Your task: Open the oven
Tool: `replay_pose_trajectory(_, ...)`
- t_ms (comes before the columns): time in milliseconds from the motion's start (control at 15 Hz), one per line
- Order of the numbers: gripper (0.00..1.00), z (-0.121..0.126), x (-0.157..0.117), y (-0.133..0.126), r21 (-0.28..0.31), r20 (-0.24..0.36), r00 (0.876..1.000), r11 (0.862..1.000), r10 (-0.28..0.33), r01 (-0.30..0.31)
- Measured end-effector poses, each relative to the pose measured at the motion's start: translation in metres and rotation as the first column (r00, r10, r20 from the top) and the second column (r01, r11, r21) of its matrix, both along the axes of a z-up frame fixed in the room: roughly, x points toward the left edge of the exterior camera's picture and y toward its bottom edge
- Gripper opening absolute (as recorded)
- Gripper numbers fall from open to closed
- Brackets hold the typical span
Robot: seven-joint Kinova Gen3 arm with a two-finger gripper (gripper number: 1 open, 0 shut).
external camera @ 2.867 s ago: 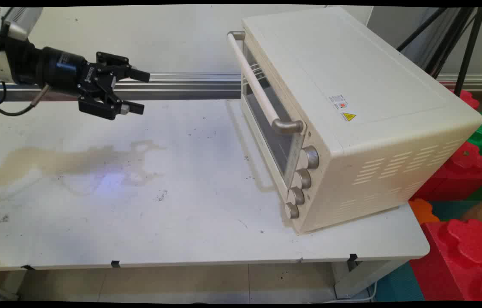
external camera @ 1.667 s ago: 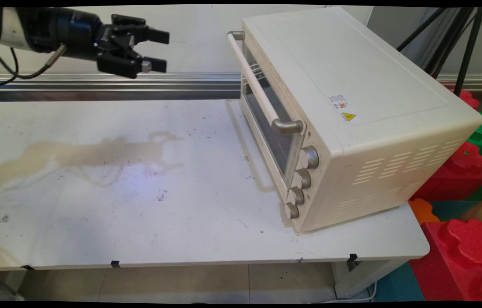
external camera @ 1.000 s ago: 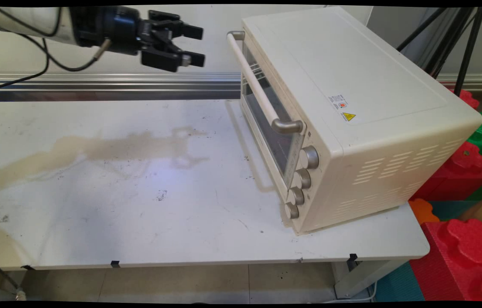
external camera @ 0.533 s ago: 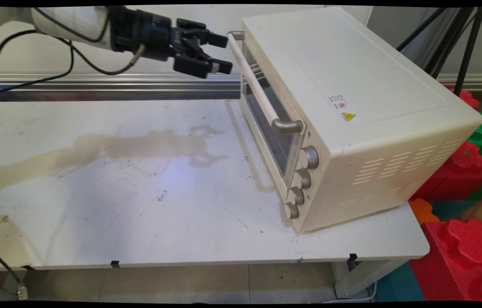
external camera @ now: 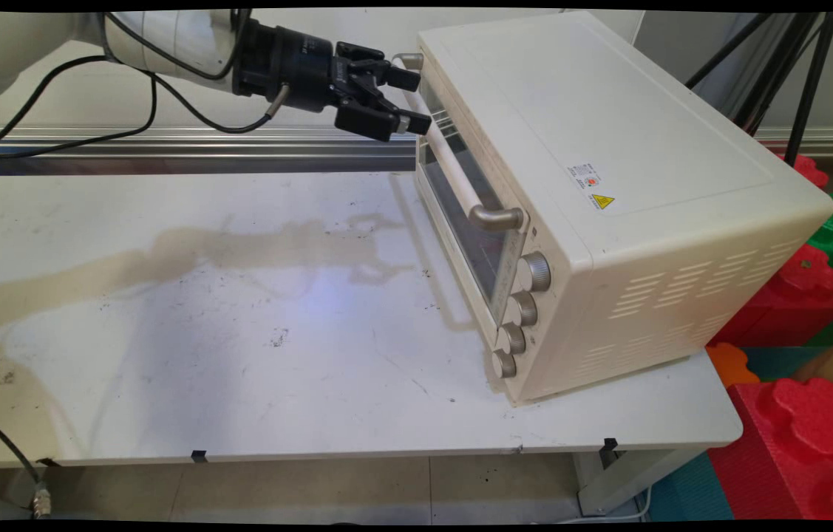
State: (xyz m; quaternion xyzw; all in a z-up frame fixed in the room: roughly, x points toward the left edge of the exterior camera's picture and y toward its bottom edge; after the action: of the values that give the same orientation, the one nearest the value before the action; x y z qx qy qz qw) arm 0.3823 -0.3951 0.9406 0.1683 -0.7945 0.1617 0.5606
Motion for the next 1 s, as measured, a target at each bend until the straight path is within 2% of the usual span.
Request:
replay_pose_trajectory(400,1.0,-0.001,-0.007,-0.006,-0.002,0.002,1.0,1.0,0.001,-0.001)
replay_pose_trajectory(467,0.0,-0.001,-0.008,-0.006,-0.003,0.003,1.0,1.0,0.001,-0.001)
replay_pose_trajectory(1000,0.0,-0.003,-0.014,-0.009,-0.007,0.014,1.0,1.0,-0.008,0.008)
